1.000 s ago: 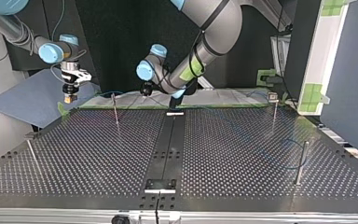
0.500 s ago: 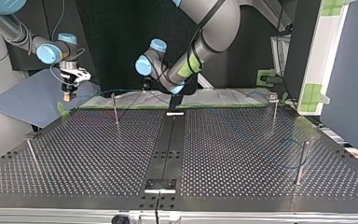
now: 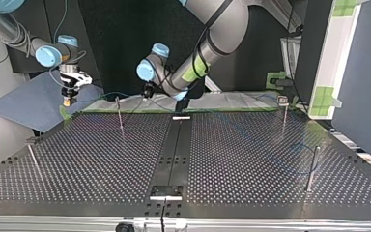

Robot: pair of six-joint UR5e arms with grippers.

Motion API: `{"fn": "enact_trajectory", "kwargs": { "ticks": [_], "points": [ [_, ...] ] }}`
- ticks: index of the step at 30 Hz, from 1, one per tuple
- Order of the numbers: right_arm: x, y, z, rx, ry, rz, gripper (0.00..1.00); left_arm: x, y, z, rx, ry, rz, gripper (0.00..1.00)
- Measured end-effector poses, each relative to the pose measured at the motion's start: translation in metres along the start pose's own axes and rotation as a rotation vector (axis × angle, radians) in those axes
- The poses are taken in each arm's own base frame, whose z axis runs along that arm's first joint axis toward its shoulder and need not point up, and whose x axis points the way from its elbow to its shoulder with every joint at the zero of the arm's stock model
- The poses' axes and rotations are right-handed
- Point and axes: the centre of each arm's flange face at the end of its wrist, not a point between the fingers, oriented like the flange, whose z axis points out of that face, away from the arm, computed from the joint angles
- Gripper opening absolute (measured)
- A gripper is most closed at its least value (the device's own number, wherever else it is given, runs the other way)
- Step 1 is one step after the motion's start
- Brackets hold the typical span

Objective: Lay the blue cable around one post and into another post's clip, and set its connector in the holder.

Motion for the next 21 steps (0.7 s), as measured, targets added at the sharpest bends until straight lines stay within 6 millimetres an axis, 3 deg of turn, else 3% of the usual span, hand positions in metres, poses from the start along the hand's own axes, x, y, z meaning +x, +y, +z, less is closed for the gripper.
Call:
{"fn": "enact_trajectory", "kwargs": {
  "ticks": [21],
  "points": [
    [0.001,0.0,0.002,0.003,0.005,0.006,0.25,-0.003,0.012,0.004,-0.024,0.004,-0.037,0.0]
  ]
}}
